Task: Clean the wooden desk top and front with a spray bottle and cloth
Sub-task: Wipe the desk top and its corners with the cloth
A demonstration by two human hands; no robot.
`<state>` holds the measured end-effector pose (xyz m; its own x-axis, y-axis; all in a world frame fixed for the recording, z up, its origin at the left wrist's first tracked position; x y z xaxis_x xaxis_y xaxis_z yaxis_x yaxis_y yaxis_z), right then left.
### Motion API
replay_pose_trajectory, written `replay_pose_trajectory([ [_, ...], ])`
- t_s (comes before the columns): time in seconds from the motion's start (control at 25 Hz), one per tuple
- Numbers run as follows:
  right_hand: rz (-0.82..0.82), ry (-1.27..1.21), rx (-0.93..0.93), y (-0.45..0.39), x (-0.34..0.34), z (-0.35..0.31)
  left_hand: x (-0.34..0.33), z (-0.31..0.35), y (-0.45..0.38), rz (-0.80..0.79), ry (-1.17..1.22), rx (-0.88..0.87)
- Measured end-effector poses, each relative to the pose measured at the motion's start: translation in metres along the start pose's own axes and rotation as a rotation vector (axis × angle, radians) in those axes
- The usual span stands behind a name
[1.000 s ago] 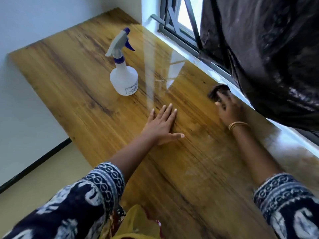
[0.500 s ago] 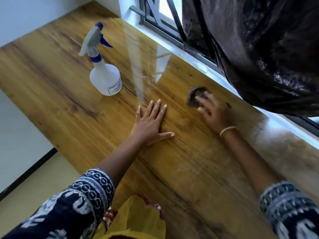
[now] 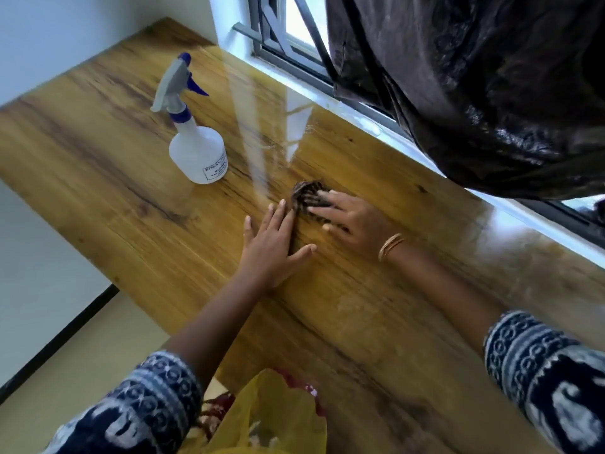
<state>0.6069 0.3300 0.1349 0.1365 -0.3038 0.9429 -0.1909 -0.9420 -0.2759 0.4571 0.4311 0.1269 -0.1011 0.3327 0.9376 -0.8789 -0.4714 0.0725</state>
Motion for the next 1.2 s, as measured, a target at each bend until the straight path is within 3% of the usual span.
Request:
replay_pose_trajectory([
  [0.04, 0.043, 0.034, -0.072, -0.007, 0.004, 0.031, 0.004, -0.009, 0.017, 0.045, 0.048, 0.026],
  [0.08, 0.114, 0.061, -0.258, -0.014, 0.011, 0.068, 0.009, -0.019, 0.036, 0.093, 0.073, 0.048],
  [0.16, 0.261, 0.040, -0.808, -0.018, 0.019, 0.118, 0.020, -0.049, 0.073, 0.222, 0.087, 0.116],
  [0.2, 0.300, 0.049, -0.994, -0.023, 0.016, 0.117, 0.027, -0.067, 0.088, 0.295, 0.095, 0.172],
  [0.24, 0.293, 0.079, -1.046, -0.035, 0.011, 0.096, 0.031, -0.086, 0.102, 0.361, 0.107, 0.241],
  [0.28, 0.264, 0.107, -0.962, -0.050, 0.004, 0.065, 0.035, -0.103, 0.113, 0.410, 0.114, 0.306],
  [0.4, 0.204, 0.044, -0.435, -0.073, -0.022, -0.076, 0.033, -0.137, 0.136, 0.460, 0.118, 0.392],
  [0.52, -0.052, -0.115, 0.055, -0.028, -0.051, -0.209, 0.028, -0.148, 0.142, 0.515, 0.185, 0.422],
  [0.6, -0.142, -0.175, 0.321, -0.018, -0.046, -0.209, 0.027, -0.150, 0.142, 0.543, 0.218, 0.430],
  [0.68, -0.031, -0.112, 0.244, -0.039, -0.034, -0.142, 0.027, -0.151, 0.141, 0.541, 0.208, 0.435],
  [0.84, 0.208, 0.073, -0.664, -0.036, -0.002, 0.034, 0.023, -0.151, 0.142, 0.508, 0.131, 0.433],
  [0.92, 0.223, 0.087, -0.911, -0.029, -0.001, 0.037, 0.023, -0.150, 0.141, 0.493, 0.114, 0.436],
  [0.96, 0.213, 0.109, -0.856, -0.035, -0.002, 0.011, 0.023, -0.150, 0.140, 0.487, 0.108, 0.434],
  [1.08, 0.111, 0.019, -0.329, -0.030, -0.019, -0.122, 0.023, -0.150, 0.140, 0.471, 0.116, 0.427],
  [1.2, -0.131, -0.156, 0.147, 0.040, -0.034, -0.240, 0.021, -0.152, 0.140, 0.479, 0.111, 0.406],
])
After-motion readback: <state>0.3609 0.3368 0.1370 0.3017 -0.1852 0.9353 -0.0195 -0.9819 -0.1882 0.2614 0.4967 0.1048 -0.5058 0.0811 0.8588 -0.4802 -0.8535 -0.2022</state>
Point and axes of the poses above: each hand's wrist, its own y-axis away from the middle knuckle, its own x-axis out of the back of the hand, z = x × y, the point moved 6 cm from there along -y, towards the middle knuckle, and after that the axes turned 7 degrees about z, right-handed, at the moved point
